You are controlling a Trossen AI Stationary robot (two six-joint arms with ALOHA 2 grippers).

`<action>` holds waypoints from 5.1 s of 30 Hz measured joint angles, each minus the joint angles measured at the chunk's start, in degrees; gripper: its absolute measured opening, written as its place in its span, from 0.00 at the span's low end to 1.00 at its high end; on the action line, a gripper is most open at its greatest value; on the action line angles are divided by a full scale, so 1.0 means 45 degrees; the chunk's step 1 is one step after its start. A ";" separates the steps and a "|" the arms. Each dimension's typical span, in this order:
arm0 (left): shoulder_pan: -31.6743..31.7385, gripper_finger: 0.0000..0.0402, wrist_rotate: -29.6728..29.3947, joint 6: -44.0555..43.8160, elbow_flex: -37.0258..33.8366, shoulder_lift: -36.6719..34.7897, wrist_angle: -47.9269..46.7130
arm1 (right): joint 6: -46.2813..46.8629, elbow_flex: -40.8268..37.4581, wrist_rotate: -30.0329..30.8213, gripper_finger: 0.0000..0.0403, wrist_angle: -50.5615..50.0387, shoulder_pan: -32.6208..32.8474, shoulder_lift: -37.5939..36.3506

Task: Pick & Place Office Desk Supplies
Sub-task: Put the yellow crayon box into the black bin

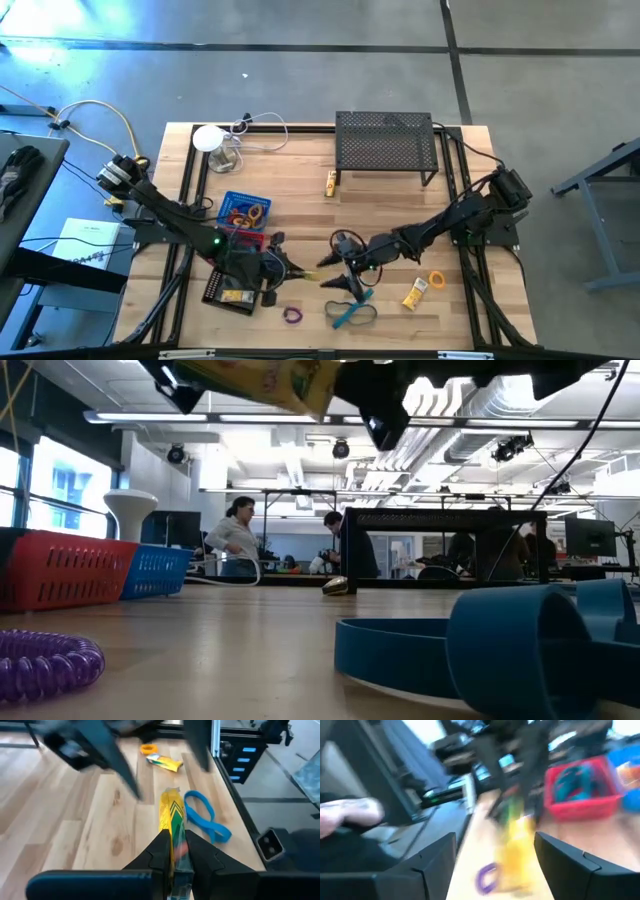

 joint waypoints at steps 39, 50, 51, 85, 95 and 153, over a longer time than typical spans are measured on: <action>0.2188 0.10 0.2372 0.0372 0.0010 0.0108 0.0672 | 0.0851 -0.0005 -0.0136 0.58 -0.1553 -0.0823 0.0049; 0.2193 0.10 0.2354 0.0380 0.0010 0.0112 0.0587 | 0.0747 -0.0005 -0.0204 0.26 -0.2103 -0.0814 0.0053; 0.2193 0.10 0.2357 0.0380 0.0010 0.0112 0.0585 | 0.0640 -0.0005 -0.0220 0.23 -0.2104 -0.0815 0.0053; 0.0322 0.10 0.7097 -0.1935 0.0010 -0.2692 -0.5355 | -0.0148 -0.0005 0.1239 0.54 -0.2832 0.1128 -0.1025; -0.5399 0.10 0.1046 -0.2756 -0.0017 -0.4210 -0.9467 | -0.0254 -0.0005 0.2957 0.53 -0.2726 0.1732 -0.1025; -0.7522 0.16 -0.2499 -1.2660 -0.4142 -0.4060 -0.6215 | -0.0249 -0.0005 0.3187 0.52 -0.1892 0.1829 -0.1020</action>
